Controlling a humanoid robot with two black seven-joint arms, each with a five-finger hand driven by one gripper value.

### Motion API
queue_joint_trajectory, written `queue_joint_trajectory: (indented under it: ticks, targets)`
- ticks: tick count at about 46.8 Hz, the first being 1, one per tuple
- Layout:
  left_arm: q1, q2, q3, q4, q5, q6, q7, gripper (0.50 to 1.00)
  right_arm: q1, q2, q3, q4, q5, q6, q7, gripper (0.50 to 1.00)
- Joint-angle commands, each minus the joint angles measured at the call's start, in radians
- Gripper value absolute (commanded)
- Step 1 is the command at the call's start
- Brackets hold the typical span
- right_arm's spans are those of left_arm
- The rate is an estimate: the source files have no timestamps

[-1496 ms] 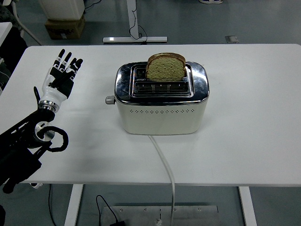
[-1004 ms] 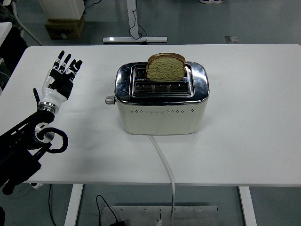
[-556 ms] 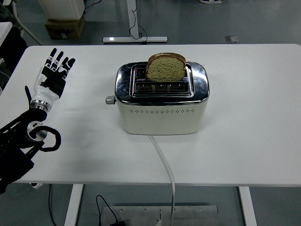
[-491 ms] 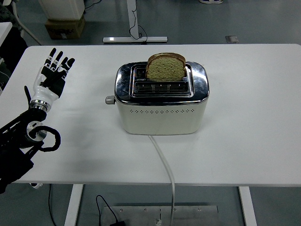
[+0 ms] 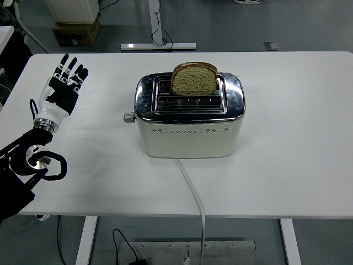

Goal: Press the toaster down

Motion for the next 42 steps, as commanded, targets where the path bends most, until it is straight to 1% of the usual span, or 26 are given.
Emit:
queue_joint_trajectory:
  ticks: [1,5,9,12,16,25,28,33,38,42]
  targets:
    - [-0.005,0.021,0.003,-0.01,0.023,0.006,0.002,1.0,0.0,0.0,0.0,0.0,0.0,0.0,0.0,0.998]
    - [-0.007,0.045,0.01,-0.03,0.08,0.02,0.002,1.0,0.0,0.0,0.0,0.0,0.0,0.0,0.0,0.998]
    - [-0.007,0.062,0.012,-0.048,0.135,0.053,0.002,1.0,0.0,0.0,0.0,0.0,-0.002,0.0,0.0,0.998]
    - [-0.002,0.091,0.013,-0.068,0.168,0.075,0.002,1.0,0.0,0.0,0.0,0.0,0.0,0.0,0.0,0.998]
    - [0.001,0.128,0.015,-0.104,0.211,0.083,0.002,1.0,0.0,0.0,0.0,0.0,0.0,0.0,0.0,0.998]
    - [-0.007,0.193,0.027,-0.114,0.283,0.116,0.002,1.0,0.0,0.0,0.0,0.0,0.0,0.0,0.0,0.998]
    - [-0.007,0.228,0.043,-0.136,0.284,0.112,-0.001,1.0,0.0,0.0,0.0,0.0,-0.002,0.0,0.0,0.998]
    - [-0.013,0.297,0.095,-0.222,0.284,0.092,-0.007,1.0,0.0,0.0,0.0,0.0,0.0,0.0,0.0,0.998]
    - [-0.033,0.345,0.144,-0.297,0.286,0.024,-0.007,1.0,0.0,0.0,0.0,0.0,0.0,0.0,0.0,0.998]
    - [-0.041,0.36,0.173,-0.324,0.301,0.006,-0.006,1.0,0.0,0.0,0.0,0.0,0.0,0.0,0.0,0.998]
